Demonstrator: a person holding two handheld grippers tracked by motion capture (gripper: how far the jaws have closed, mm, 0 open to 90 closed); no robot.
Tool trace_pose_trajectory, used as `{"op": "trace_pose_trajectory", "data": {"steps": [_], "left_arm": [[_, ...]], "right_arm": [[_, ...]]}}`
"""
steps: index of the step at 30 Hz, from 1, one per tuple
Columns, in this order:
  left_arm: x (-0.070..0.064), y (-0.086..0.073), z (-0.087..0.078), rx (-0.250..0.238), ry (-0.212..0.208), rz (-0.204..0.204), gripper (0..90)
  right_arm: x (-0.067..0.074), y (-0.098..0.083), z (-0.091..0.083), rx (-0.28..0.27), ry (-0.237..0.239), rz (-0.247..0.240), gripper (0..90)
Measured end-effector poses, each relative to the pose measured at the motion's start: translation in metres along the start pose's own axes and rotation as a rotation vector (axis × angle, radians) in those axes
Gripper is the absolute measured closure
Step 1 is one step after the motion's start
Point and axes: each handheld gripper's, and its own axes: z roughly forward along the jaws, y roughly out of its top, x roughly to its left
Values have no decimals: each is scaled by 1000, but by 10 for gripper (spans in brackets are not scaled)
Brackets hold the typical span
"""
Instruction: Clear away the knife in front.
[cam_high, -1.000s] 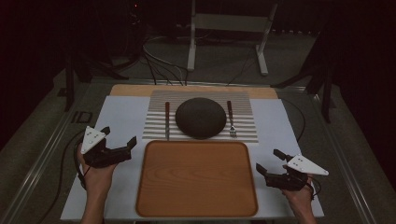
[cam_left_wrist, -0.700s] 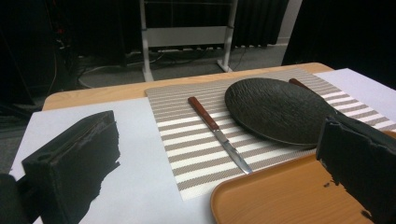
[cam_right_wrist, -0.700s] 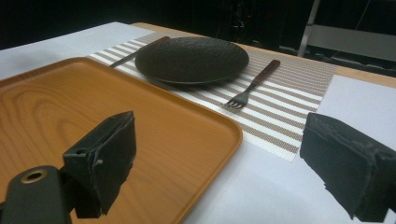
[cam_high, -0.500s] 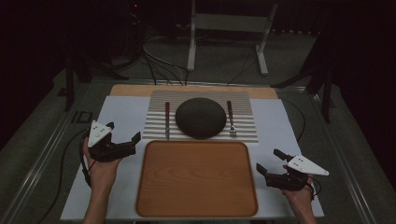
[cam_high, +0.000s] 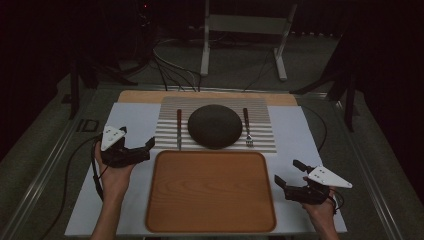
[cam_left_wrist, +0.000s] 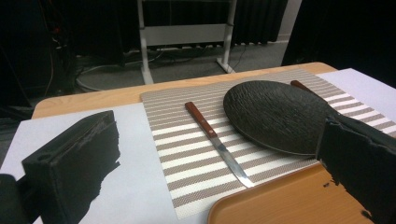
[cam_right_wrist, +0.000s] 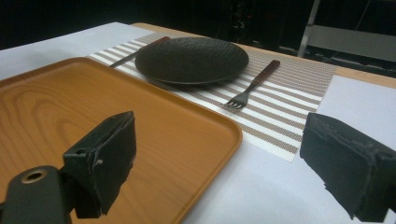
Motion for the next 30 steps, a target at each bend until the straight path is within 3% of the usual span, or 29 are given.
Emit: {"op": "trace_pose_trajectory", "data": {"steps": [30], "left_arm": [[-8, 18, 28, 24, -7, 18, 2]], "right_arm": [[0, 0, 0, 0, 0, -3, 109]]}}
